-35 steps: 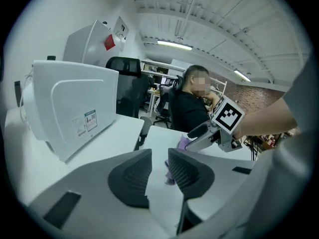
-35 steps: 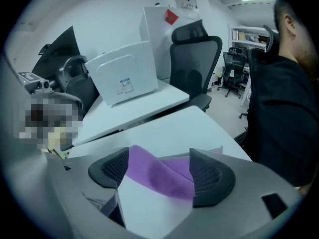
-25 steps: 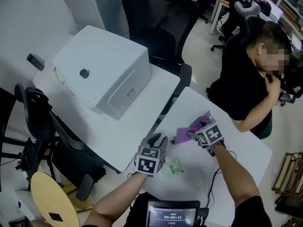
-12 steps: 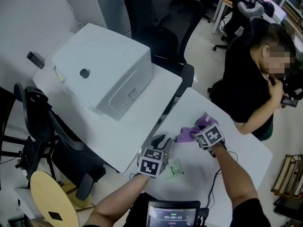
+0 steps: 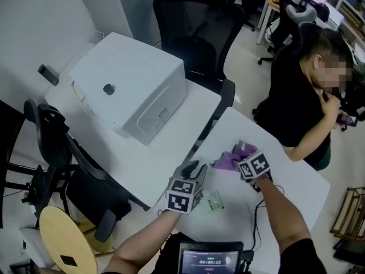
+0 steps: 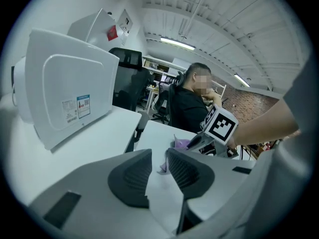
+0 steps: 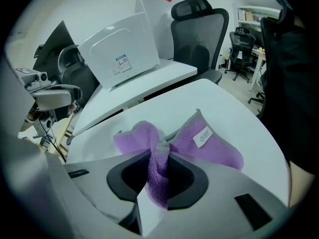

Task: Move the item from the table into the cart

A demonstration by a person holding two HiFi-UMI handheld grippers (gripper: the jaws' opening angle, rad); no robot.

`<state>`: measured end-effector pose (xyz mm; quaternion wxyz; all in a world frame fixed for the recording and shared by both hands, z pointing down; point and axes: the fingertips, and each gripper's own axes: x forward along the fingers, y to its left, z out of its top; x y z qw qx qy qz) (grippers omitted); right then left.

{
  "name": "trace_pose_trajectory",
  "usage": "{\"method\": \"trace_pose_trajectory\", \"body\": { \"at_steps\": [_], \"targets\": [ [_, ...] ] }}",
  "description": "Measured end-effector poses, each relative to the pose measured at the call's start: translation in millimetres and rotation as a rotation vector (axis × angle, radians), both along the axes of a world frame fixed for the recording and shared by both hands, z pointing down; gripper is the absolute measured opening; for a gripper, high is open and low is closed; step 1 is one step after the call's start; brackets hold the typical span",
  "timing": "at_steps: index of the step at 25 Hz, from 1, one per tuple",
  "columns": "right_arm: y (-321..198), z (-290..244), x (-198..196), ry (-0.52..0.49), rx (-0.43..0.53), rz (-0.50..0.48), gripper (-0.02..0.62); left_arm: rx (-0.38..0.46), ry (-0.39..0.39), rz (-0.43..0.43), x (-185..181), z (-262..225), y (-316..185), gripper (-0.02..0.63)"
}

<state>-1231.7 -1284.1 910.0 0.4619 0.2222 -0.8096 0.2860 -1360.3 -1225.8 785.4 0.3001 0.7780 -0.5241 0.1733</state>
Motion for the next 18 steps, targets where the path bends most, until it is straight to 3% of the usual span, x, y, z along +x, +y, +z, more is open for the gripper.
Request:
{"method": "trace_pose_trajectory", "body": {
  "at_steps": [8, 14, 18],
  "targets": [
    [33, -72, 6, -0.127, 0.105, 0.064, 0.070, 0.077, 0.026, -0.017, 2, -59, 34, 0.118],
    [69, -178, 9, -0.266, 0.250, 0.096, 0.069, 0.251, -0.020, 0.026, 17, -137, 74, 0.117],
    [109, -248, 20, -0.359, 0.347, 0.084, 0.071, 0.306, 0.071, 0.005, 28, -182, 107, 0.115]
  ]
}}
